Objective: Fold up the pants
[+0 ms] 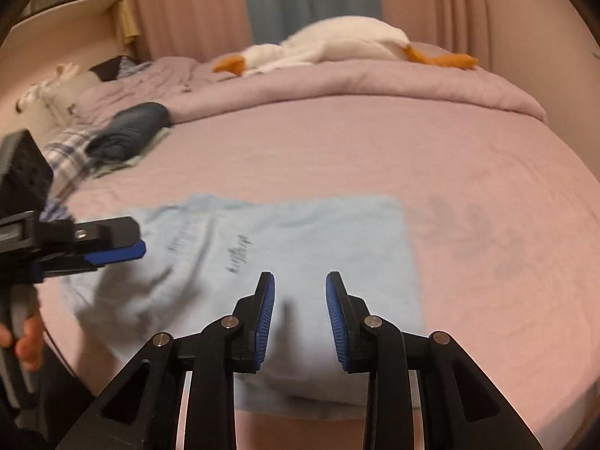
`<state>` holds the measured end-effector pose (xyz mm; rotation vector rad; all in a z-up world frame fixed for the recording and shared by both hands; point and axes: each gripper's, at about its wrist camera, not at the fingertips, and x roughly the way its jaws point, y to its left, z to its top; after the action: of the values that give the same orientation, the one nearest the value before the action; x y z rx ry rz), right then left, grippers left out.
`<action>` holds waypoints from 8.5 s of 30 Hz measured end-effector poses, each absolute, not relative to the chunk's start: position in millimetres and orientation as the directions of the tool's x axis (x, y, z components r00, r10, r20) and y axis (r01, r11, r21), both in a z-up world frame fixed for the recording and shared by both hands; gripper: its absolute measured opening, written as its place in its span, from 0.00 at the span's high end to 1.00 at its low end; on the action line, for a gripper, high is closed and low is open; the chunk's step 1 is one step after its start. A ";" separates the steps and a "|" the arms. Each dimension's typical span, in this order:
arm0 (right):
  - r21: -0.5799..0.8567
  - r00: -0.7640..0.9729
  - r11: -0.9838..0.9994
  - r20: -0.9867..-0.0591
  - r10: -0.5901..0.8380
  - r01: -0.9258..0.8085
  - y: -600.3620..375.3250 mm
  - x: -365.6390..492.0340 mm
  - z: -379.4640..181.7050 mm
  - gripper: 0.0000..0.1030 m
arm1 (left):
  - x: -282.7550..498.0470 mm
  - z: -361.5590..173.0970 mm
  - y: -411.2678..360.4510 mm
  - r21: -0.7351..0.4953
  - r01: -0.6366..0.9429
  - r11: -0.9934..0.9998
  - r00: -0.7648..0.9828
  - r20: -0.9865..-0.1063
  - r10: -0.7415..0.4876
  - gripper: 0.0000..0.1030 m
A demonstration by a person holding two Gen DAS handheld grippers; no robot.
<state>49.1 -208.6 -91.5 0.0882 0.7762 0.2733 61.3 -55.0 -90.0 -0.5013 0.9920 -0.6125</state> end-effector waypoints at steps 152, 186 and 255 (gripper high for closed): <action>1.000 0.529 0.010 -0.012 0.849 0.007 -222.1 62.1 -174.3 0.34 | 41.1 -63.8 -48.8 -0.291 0.352 0.890 0.560 -0.696 -0.449 0.53; 0.673 0.602 0.734 -0.549 0.581 -0.094 -201.2 60.3 -87.4 0.74 | 36.6 -94.5 53.6 -0.514 -0.035 0.857 0.511 -0.746 -0.427 0.16; 0.195 0.604 0.963 -0.750 0.268 -0.185 -233.3 86.3 -110.1 0.72 | 83.1 -114.7 -48.6 -0.300 0.412 0.860 0.386 -0.798 -0.463 0.81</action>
<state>86.3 -233.3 -110.1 0.1008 0.8843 0.2627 83.1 -48.6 -114.7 -0.0551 1.0342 -0.5574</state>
